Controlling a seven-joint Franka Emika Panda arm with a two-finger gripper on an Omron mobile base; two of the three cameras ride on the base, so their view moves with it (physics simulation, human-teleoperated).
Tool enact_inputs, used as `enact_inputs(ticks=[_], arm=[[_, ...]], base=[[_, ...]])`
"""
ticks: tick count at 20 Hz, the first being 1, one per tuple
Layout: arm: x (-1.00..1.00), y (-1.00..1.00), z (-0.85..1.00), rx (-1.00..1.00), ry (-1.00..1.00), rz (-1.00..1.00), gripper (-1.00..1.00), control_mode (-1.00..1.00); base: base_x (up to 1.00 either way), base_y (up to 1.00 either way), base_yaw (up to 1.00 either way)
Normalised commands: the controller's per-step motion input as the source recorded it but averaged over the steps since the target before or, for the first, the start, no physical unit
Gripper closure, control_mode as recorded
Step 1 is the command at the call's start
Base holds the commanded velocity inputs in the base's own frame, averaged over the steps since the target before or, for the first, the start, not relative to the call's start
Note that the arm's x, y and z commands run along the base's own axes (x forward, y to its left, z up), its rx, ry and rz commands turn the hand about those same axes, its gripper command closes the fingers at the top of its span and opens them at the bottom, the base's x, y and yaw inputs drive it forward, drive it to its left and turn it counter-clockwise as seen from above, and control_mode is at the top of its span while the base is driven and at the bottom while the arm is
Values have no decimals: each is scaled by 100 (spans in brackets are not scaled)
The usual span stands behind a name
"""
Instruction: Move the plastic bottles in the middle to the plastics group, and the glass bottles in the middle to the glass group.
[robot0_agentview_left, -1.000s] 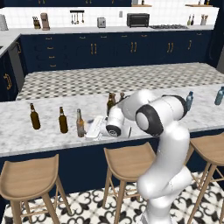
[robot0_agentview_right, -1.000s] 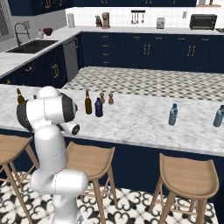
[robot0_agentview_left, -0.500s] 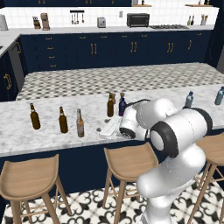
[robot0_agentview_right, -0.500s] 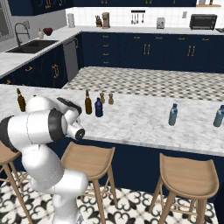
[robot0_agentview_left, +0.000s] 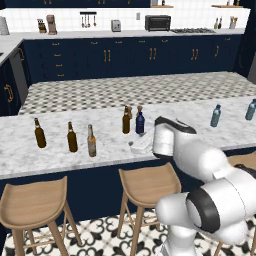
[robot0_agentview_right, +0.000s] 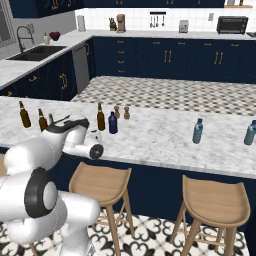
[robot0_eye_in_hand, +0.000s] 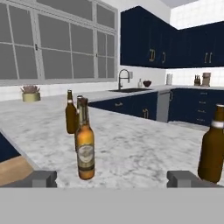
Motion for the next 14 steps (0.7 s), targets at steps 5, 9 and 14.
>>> enact_inputs(ticks=[5,9,14], arm=[[-25,-76,13,-11,-3,-9,-100,-100],[0,-74,11,-8,0,-8,-100,-100],[0,-70,3,-4,0,-8,-100,-100]], base=[[0,0,0],[0,0,0],[0,0,0]])
